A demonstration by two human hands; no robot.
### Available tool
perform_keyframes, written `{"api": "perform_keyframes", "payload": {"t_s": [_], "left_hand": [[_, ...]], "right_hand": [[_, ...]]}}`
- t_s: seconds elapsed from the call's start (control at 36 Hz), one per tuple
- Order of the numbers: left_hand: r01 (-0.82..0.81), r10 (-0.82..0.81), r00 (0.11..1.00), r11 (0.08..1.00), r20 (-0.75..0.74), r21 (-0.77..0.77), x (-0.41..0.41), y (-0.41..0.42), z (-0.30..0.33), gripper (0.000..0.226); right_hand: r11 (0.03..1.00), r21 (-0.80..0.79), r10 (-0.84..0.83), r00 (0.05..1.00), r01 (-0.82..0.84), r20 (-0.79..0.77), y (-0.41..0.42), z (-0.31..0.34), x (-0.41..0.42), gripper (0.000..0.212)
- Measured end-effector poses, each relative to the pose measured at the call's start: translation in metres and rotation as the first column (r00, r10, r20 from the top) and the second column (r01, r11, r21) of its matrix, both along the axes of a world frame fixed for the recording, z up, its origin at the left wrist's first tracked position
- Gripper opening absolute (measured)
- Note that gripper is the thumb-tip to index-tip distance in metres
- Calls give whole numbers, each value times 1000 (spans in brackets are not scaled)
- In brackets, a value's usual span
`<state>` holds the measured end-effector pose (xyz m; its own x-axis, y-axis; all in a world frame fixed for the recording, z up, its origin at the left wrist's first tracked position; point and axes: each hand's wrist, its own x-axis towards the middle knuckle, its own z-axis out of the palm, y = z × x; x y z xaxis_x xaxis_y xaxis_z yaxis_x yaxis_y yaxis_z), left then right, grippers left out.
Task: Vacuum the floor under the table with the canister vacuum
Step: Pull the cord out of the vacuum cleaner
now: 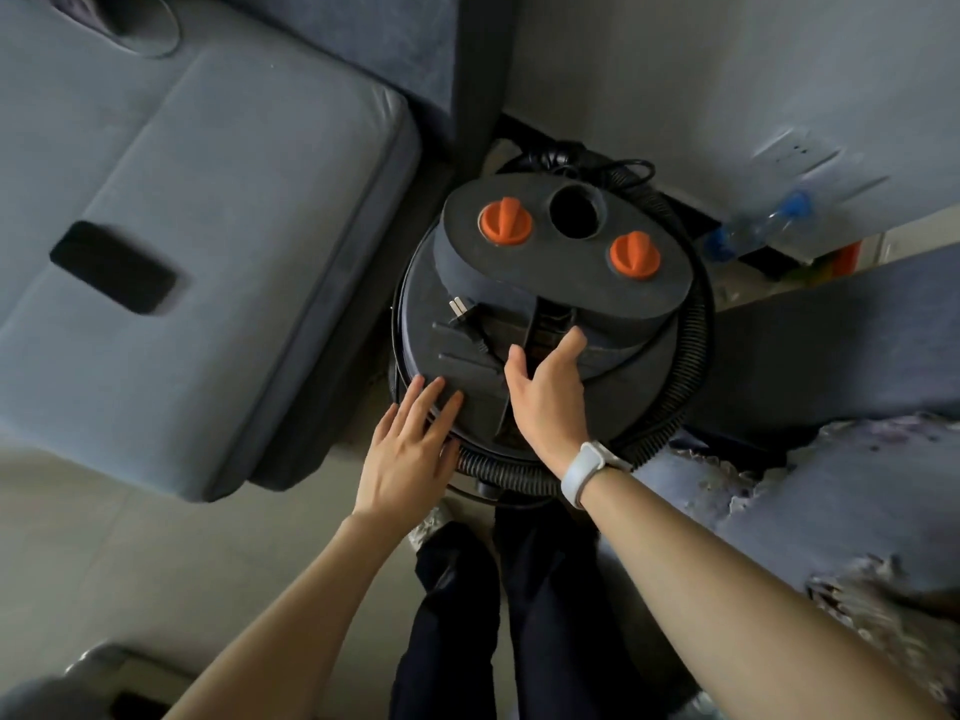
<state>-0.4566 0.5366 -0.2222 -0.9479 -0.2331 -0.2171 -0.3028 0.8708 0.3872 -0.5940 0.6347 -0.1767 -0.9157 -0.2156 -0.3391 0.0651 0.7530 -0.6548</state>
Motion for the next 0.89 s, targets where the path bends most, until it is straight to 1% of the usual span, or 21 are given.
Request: {"api": "perform_keyframes", "payload": {"t_s": [0.11,0.19,0.25,0.39,0.5,0.64,0.69,0.81,0.89], "left_hand": [[-21,20,997,1000,73,8,39,13,8,50],[-59,58,996,998,72,6,62,28,11,50],[-86,86,992,996,93,1,75,37,13,52],[-131,124,980,991,156,37,100,56,22,56],[-113,99,970,992,222,50,115,62,27,56],[-69,52,937,997,344,38,135,58,32,61],[-53,36,931,998,362,37,144,53,31,62],[-19,-8,915,998,404,64,163,41,31,65],[-6,-31,910,996,413,87,179,30,30,66]], "right_hand": [[998,3,60,998,-60,26,12,2,34,59],[995,-8,95,994,-95,47,20,4,54,58],[994,-22,107,991,-105,82,25,5,65,58],[994,-30,109,988,-107,108,34,7,91,54],[993,-3,119,986,-119,117,39,8,105,50],[992,30,119,986,-123,120,40,2,123,48],[990,40,129,984,-135,123,38,1,132,50],[995,42,86,986,-93,143,32,3,154,52],[998,33,44,989,-49,143,27,4,174,45]]}}
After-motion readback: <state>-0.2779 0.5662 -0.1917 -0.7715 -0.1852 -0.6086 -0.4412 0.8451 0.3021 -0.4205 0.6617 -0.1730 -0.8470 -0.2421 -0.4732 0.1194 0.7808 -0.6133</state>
